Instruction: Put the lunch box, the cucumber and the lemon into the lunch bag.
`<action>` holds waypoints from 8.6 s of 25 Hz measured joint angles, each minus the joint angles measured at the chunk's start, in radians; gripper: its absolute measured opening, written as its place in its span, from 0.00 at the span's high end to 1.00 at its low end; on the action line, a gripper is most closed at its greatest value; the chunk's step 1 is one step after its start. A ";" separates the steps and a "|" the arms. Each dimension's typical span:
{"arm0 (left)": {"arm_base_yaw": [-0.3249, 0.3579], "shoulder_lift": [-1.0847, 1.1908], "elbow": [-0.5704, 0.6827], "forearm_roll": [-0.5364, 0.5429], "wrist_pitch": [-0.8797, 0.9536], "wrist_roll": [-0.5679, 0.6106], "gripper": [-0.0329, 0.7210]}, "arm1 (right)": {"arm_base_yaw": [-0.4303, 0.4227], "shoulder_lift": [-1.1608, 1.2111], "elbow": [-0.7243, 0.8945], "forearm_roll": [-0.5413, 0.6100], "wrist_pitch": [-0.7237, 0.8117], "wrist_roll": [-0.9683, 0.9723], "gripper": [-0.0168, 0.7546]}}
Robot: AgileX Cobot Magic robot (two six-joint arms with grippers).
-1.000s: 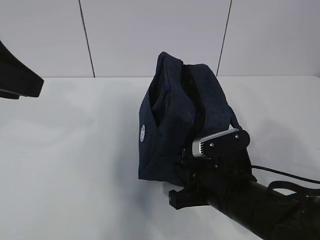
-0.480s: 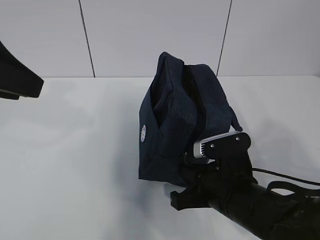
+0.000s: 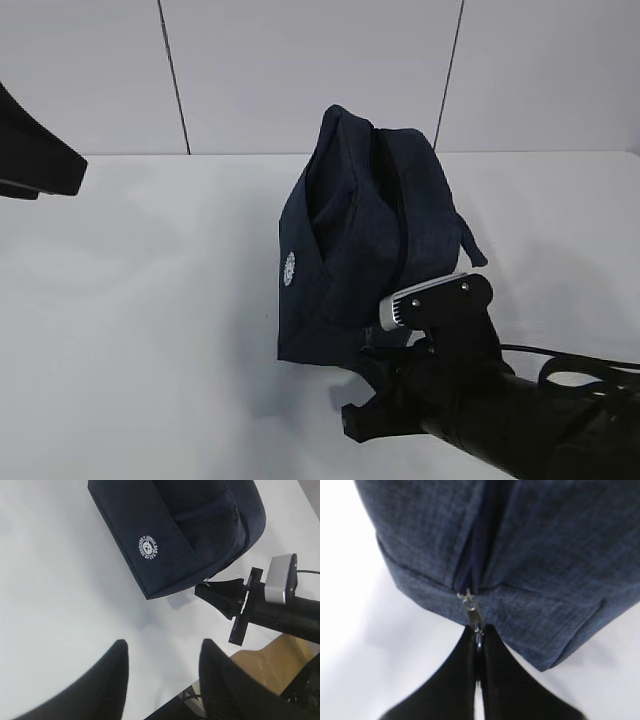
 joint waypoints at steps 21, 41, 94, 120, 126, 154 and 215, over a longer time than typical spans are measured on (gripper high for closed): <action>0.000 0.000 0.000 0.000 0.000 0.000 0.51 | 0.000 -0.247 0.000 0.107 0.141 -0.241 0.97; 0.000 0.000 0.000 0.000 0.000 0.000 0.51 | 0.000 -0.342 -0.137 0.190 0.290 -0.595 0.97; 0.090 0.164 0.344 -0.918 -0.137 1.275 0.57 | 0.000 -0.378 -0.391 0.056 0.693 -0.629 0.97; 0.090 0.452 0.344 -1.230 -0.005 1.604 0.57 | 0.000 -0.357 -0.481 -0.018 0.788 -0.629 0.97; 0.090 0.508 0.344 -1.234 0.010 1.617 0.57 | 0.000 -0.357 -0.481 -0.018 0.788 -0.629 0.97; 0.061 0.566 0.323 -1.267 0.035 1.639 0.96 | 0.000 -0.364 -0.481 -0.018 0.788 -0.629 0.97; 0.060 0.566 0.321 -1.212 0.040 1.624 0.96 | -0.188 -0.255 -0.590 0.058 0.755 -0.641 0.97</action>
